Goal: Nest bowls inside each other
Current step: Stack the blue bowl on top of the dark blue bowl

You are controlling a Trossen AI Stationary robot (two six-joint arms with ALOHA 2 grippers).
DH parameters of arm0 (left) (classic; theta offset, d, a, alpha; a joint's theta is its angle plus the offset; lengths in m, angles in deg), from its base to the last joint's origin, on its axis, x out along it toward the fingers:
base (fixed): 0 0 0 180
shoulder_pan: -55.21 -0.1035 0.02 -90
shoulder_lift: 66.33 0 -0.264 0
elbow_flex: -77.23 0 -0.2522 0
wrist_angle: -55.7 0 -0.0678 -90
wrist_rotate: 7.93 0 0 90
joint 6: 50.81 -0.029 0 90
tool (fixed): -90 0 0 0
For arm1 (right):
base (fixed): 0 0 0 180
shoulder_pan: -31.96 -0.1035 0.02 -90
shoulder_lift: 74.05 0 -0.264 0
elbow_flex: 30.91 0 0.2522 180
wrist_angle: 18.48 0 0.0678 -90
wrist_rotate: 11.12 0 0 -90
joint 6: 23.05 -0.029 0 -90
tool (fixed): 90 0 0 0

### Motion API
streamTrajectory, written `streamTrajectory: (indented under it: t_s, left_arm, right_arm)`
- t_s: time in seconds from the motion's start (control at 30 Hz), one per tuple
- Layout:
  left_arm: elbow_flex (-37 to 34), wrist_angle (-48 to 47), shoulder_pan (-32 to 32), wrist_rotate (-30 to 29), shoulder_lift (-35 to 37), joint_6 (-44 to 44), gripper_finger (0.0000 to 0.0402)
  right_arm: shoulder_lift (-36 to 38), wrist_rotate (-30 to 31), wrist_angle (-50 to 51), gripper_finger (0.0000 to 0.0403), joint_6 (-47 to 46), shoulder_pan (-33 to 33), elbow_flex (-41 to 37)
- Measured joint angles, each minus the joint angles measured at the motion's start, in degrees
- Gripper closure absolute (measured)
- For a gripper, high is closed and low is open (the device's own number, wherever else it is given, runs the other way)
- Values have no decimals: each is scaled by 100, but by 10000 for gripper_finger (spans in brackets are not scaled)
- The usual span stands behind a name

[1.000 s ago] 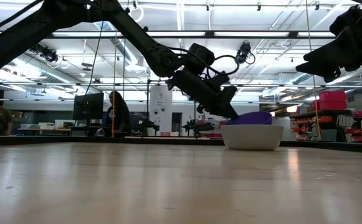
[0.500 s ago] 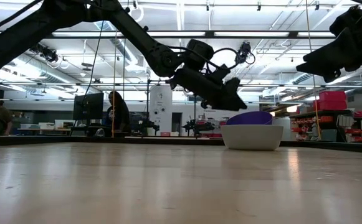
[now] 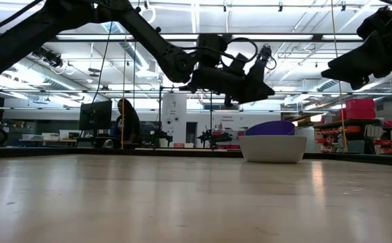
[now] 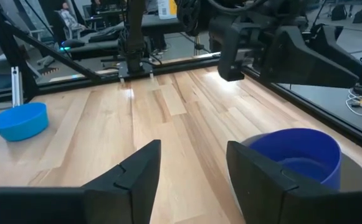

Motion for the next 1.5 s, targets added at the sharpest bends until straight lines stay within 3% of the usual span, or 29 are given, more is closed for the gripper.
streamTrajectory:
  t_s: [0.33,0.47,0.6,0.8,1.03,1.27,1.5]
  left_arm:
    - [0,-55,113,126,0,-103,392]
    - [5,-258,81,397,0,-204,397]
    - [319,-1060,45,542,-23,-180,398]
    - [1409,-2251,47,691,-735,-175,399]
    - [2362,-2606,105,653,-1576,44,400]
    - [2380,-2837,123,627,-1550,-187,399]
    - [2392,-2773,509,672,-868,-1134,357]
  right_arm:
    - [2,2,-85,213,-48,2,0]
    - [1,2,-87,206,-71,0,0]
    - [2,4,-148,199,-83,2,0]
    - [2,-15,-198,190,-138,0,-2]
    - [0,-307,-200,181,-239,0,-2]
    - [0,-302,-190,179,-238,0,-2]
    - [2,-378,-161,194,-306,0,-2]
